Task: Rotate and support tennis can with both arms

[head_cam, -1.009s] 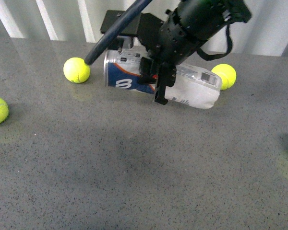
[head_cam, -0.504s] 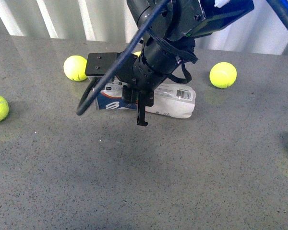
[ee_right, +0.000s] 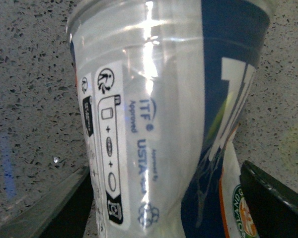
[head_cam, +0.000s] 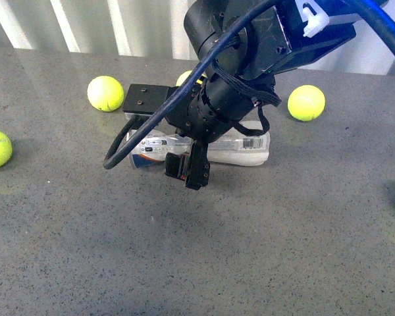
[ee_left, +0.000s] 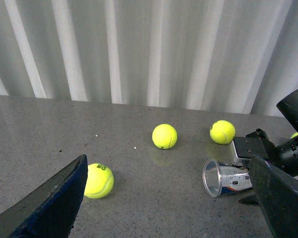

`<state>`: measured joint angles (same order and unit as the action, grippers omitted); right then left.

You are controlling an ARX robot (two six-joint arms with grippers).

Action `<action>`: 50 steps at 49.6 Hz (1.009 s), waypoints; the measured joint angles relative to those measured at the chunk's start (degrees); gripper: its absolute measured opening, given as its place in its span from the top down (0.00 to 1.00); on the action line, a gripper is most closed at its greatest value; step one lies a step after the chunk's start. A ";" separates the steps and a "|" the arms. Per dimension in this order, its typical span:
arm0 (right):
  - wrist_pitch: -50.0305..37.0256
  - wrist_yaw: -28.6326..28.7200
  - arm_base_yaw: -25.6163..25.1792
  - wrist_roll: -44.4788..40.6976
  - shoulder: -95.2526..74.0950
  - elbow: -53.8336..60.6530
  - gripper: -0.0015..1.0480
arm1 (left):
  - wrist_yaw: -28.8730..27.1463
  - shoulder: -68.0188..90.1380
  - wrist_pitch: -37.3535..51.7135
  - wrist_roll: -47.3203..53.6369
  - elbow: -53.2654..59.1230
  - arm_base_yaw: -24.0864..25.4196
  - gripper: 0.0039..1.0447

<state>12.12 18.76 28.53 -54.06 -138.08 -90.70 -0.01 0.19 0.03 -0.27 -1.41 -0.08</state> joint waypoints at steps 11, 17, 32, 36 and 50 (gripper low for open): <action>-2.89 6.47 0.09 8.98 3.32 1.99 0.07 | 0.00 0.00 0.00 0.02 0.00 0.00 0.06; -4.90 7.30 0.13 12.46 6.62 3.74 0.07 | 0.00 0.00 0.00 0.02 0.00 0.00 0.06; -16.41 9.92 -0.52 24.22 17.38 14.99 0.07 | 0.00 0.00 0.00 0.00 0.00 0.00 0.06; -22.05 8.87 -1.38 31.39 22.69 20.09 0.07 | 0.00 0.00 0.00 0.02 0.00 0.00 0.06; -37.31 -17.90 -9.20 62.14 56.26 50.42 0.07 | -0.02 0.00 0.00 0.00 0.00 0.00 0.06</action>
<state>-25.19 0.86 19.33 8.08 -81.82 -40.27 -0.03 0.19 0.03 -0.27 -1.41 -0.08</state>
